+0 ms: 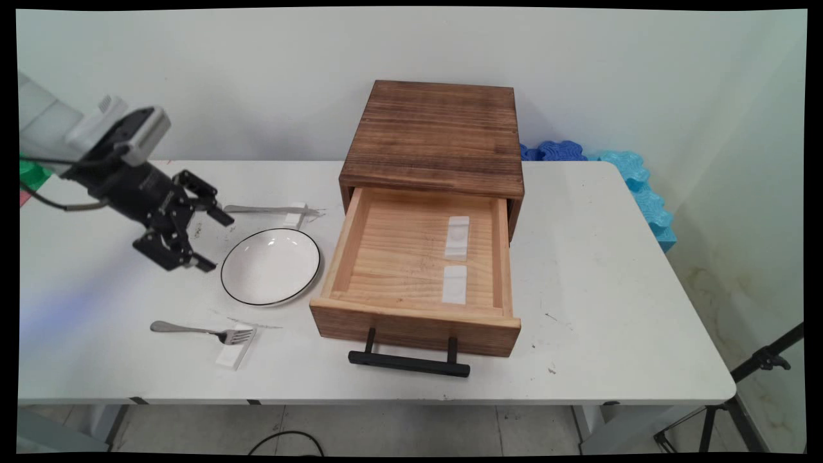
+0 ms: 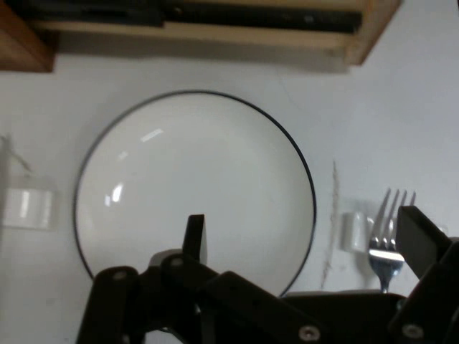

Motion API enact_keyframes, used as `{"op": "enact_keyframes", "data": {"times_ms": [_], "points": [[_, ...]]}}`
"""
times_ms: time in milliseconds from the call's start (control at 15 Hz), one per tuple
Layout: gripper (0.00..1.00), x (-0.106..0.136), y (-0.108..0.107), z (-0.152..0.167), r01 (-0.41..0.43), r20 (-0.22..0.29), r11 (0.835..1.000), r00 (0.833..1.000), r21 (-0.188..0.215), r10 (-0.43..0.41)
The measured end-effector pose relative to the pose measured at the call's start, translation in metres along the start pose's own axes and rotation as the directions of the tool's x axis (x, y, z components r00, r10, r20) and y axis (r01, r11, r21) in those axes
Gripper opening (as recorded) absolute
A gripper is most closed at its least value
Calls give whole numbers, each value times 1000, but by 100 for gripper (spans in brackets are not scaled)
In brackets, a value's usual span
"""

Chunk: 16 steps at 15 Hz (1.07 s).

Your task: Pick up the knife from the left of the white plate

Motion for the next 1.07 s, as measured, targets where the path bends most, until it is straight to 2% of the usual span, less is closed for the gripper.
{"op": "enact_keyframes", "data": {"times_ms": [600, 1067], "points": [[100, 35, -23, -34, 70, -60, 995, 996, 68, -66], [100, 46, -42, -47, 105, -80, 988, 992, 113, -96]]}}
